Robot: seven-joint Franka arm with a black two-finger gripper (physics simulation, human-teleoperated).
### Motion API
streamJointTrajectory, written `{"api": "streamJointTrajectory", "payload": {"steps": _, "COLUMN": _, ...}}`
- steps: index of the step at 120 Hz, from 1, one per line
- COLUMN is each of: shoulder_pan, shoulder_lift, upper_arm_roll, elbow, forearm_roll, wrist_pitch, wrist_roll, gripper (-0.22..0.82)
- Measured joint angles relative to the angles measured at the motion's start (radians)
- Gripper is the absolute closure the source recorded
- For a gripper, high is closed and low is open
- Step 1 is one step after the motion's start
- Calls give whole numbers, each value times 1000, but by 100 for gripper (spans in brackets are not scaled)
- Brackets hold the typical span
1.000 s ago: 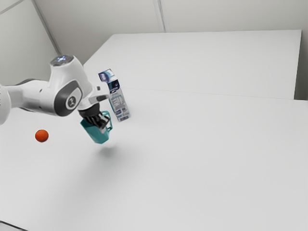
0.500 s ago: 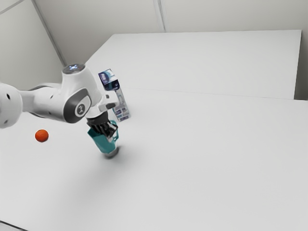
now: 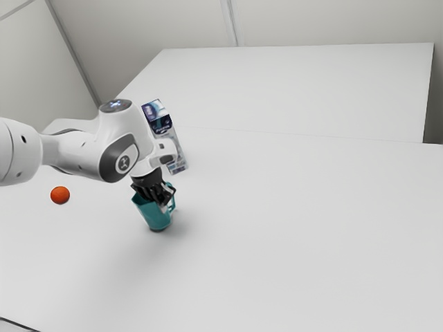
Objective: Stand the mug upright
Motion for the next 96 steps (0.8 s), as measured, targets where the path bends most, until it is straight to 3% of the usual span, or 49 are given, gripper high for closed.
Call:
{"api": "streamJointTrajectory", "payload": {"steps": 16, "shoulder_pan": -5, "shoulder_lift": 0, "upper_arm_roll": 0, "elbow": 0, "forearm_roll": -5, "wrist_pitch": 1, "wrist_roll": -5, "gripper": 72}}
{"api": "streamJointTrajectory", "payload": {"steps": 65, "shoulder_pan": -9, "shoulder_lift": -39, "upper_arm_roll": 1, "elbow": 7, "forearm_roll": -23, "wrist_pitch": 3, "wrist_roll": -3, "gripper": 25}}
{"api": "streamJointTrajectory", "payload": {"steps": 96, "shoulder_pan": -12, "shoulder_lift": -88, "upper_arm_roll": 1, "elbow": 9, "forearm_roll": -42, "wrist_pitch": 0, "wrist_roll": -2, "gripper": 9}}
